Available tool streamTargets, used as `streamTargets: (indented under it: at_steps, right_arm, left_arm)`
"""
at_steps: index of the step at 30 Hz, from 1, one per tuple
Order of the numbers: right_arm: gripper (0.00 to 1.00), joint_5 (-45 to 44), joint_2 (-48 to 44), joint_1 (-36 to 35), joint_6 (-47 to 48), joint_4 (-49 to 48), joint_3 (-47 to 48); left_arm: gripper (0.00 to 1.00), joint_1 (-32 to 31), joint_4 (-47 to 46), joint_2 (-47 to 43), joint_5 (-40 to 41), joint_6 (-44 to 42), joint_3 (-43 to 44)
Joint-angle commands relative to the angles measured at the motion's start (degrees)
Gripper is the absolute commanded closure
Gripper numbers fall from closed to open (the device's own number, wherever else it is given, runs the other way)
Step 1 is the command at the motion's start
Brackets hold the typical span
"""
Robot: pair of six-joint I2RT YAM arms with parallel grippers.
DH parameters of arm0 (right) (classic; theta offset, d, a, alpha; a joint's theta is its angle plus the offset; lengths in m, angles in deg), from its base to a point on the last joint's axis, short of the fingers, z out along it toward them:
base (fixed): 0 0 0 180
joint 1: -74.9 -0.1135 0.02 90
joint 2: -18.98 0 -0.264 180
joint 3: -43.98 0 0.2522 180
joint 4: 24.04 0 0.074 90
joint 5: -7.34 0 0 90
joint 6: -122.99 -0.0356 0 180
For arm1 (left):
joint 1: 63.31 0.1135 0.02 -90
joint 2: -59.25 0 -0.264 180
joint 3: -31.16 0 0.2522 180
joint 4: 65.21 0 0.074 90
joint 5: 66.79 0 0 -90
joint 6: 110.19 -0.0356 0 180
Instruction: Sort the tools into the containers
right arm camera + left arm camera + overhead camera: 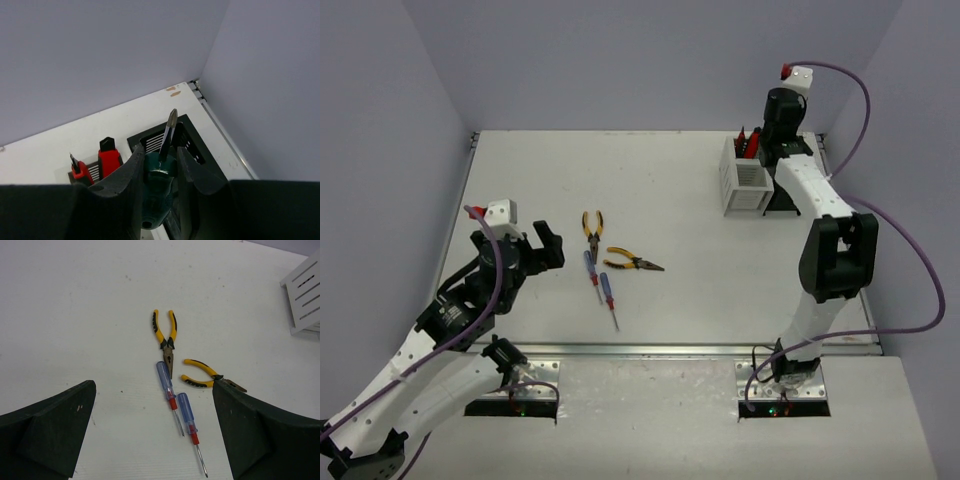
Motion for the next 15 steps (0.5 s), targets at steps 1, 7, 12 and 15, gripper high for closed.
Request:
streamTargets:
  at_steps: [1, 7, 12, 15]
  right_arm:
    - [1.0, -1.4, 2.0, -0.2, 5.5, -13.4, -1.8]
    - [1.0, 3.0, 13.0, 1.6, 16.3, -16.8, 8.2]
    - [1.0, 5.0, 17.7, 3.9, 15.7, -15.2, 11.5]
    - [1.0, 4.9, 19.3, 5.2, 15.0, -14.8, 11.5]
  left_arm:
    - [0.0, 0.4, -2.6, 0.5, -0.3, -1.0, -0.3]
    - [0.0, 0.3, -2.7, 1.1, -0.8, -1.1, -0.4]
    - [0.0, 0.3, -2.7, 1.6, -0.7, -1.1, -0.4]
    - [0.0, 0.3, -2.8, 1.7, -0.9, -1.2, -0.4]
